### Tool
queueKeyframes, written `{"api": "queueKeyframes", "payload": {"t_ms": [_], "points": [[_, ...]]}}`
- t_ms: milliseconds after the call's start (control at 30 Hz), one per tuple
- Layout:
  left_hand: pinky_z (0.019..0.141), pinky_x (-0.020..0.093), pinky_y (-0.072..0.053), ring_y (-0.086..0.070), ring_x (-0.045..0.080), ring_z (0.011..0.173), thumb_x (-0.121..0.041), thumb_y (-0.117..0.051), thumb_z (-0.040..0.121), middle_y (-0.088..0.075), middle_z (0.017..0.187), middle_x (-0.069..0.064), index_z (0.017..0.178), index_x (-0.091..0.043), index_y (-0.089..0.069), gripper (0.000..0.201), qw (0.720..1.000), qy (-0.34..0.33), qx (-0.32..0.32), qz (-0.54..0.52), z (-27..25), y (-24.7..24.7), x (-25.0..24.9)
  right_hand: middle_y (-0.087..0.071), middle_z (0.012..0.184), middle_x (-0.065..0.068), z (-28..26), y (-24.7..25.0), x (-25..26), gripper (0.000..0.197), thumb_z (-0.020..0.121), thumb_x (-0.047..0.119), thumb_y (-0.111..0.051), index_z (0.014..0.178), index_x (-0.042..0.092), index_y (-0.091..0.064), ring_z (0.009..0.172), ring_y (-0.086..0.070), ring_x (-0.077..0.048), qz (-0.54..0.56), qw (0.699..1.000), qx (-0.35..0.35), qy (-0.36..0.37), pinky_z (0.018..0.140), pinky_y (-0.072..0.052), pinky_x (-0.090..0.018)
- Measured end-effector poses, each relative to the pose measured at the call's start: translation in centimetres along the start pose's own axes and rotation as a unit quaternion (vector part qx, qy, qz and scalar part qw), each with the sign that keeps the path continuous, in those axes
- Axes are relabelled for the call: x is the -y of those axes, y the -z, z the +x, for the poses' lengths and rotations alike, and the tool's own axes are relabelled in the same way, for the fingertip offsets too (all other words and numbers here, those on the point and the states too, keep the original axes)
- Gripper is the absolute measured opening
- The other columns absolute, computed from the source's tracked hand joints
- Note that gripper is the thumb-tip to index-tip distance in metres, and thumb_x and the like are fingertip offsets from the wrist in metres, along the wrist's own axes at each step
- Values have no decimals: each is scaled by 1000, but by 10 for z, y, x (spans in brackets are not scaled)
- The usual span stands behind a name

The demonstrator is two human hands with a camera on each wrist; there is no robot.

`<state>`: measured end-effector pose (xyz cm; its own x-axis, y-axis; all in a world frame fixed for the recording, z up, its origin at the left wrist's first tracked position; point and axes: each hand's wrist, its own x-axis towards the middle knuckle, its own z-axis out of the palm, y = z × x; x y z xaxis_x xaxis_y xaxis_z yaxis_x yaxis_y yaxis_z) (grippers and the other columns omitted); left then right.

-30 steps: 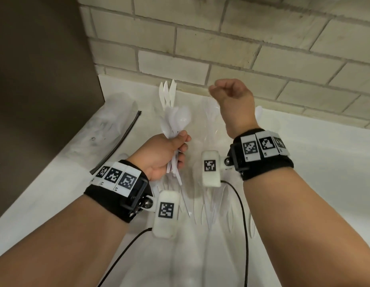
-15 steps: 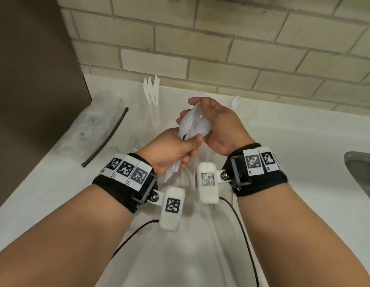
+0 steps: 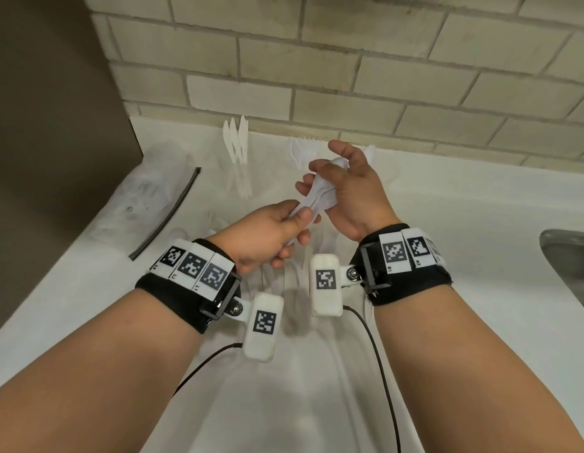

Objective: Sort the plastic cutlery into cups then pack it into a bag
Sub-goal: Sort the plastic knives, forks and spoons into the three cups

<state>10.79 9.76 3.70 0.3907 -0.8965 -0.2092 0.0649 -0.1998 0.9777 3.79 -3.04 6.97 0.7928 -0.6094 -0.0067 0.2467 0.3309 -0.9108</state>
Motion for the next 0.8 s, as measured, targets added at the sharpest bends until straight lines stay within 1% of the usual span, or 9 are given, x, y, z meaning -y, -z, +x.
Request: {"api": "queueKeyframes", "payload": {"t_ms": [133,200,300,400,467,533,633,700,800], "points": [[37,16,-22,-28,5,43,-37,-41,99,-45,69,-3,105,-18,-57,25,1000,13,13,-15,4,-3,2,-58,92,-10,-3,2,-1,20,92,-3,-54,102,14,-50,86,-65,-30,24,1000,6,-12,87,-53,-50],[36,16,-24,-31,6,45,-35,-45,98,-48,72,0,102,-14,-58,25,999,13,0,-41,6,-6,2,-57,88,-8,-4,3,-2,22,91,-5,-53,98,16,-51,83,-64,-28,37,999,7,-18,82,-55,-48],[42,20,-42,-48,10,50,-52,-42,92,-57,74,6,94,-6,-61,50,989,38,-32,-138,10,-9,2,-54,78,-5,-1,6,1,30,90,-11,-47,96,18,-49,66,-56,-20,40,999,-19,4,67,-54,-37],[66,38,-60,-67,25,66,-65,-28,90,-66,78,17,101,1,-59,74,948,135,-49,-283,14,-4,2,-52,72,-3,2,10,8,34,88,-14,-43,96,19,-47,60,-51,-18,35,996,-47,59,60,-48,-32],[75,48,-58,-69,36,83,-64,-24,92,-66,92,27,115,8,-53,81,922,169,-43,-347,15,0,2,-53,75,-4,1,10,9,34,88,-14,-45,97,18,-47,63,-52,-18,13,995,-40,94,62,-51,-34],[79,48,-57,-65,40,95,-61,-23,94,-62,105,31,123,13,-46,83,906,166,-31,-389,15,0,-2,-54,79,-6,-2,7,3,36,85,-13,-50,101,18,-46,71,-55,-22,-24,993,-18,116,71,-56,-38],[72,48,-59,-59,41,110,-55,-26,97,-53,125,34,127,17,-40,79,887,145,-54,-435,17,0,-6,-56,82,-9,-5,6,-7,42,84,-13,-55,109,18,-44,76,-59,-27,-31,993,-12,117,81,-55,-46],[76,49,-58,-58,41,113,-51,-28,98,-50,130,33,127,17,-41,76,879,136,-72,-451,19,1,-5,-56,81,-8,-3,7,-9,41,85,-14,-53,110,17,-43,74,-59,-26,-11,994,-14,110,83,-54,-48],[84,48,-55,-58,37,109,-52,-25,99,-53,126,29,130,15,-43,75,885,124,-49,-446,20,4,3,-54,80,-6,-2,9,-10,39,86,-15,-50,106,18,-45,70,-56,-21,-13,995,-12,99,76,-54,-42]]}}
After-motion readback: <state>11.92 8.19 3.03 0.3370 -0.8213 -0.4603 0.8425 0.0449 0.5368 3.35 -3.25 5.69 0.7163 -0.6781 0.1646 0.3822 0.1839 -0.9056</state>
